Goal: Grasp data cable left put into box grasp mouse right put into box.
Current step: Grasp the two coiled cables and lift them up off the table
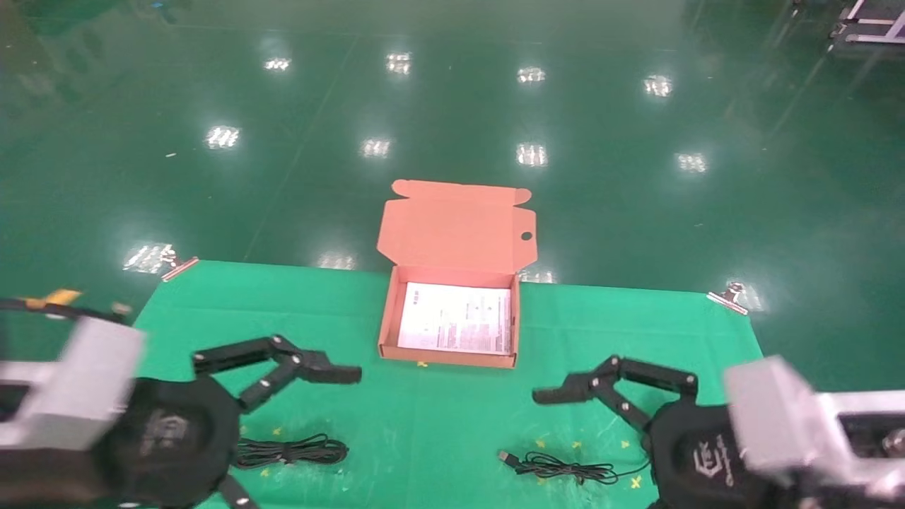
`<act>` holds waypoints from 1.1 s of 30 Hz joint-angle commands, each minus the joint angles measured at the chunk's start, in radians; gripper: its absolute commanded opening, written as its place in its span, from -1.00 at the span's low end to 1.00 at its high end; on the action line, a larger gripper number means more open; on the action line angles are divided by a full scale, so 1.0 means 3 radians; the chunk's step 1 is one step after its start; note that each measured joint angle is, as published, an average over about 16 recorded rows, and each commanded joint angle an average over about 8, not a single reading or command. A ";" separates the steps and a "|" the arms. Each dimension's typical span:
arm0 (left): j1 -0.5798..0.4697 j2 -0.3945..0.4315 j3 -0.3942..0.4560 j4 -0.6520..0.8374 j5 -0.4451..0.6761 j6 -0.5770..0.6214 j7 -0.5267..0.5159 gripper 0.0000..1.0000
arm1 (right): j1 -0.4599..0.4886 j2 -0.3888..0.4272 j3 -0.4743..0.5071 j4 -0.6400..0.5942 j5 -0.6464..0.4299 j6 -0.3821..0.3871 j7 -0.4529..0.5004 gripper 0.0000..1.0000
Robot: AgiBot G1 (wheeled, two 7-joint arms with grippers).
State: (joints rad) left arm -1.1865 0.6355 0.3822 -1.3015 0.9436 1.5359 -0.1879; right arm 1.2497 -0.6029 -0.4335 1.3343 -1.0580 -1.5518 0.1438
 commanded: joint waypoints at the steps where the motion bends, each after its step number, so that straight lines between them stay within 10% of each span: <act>1: -0.0092 0.0016 0.0078 -0.0013 0.0166 0.0030 -0.0012 1.00 | 0.0138 -0.0009 -0.0096 0.0032 -0.0227 -0.0050 -0.0032 1.00; 15: -0.0695 0.0318 0.0808 -0.0075 0.1550 0.0032 -0.0091 1.00 | 0.1208 -0.0442 -0.1548 0.0079 -0.1890 -0.0039 -0.0561 1.00; 33: -0.0559 0.0751 0.1315 0.0173 0.2953 -0.0599 -0.0431 1.00 | 0.0965 -0.0749 -0.2130 0.0062 -0.2769 0.0545 -0.0005 1.00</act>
State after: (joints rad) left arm -1.3620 0.8643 0.7740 -1.2297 1.8172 1.3620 -0.3036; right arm 1.5367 -0.8302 -1.0711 1.3537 -1.9004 -1.3795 0.1481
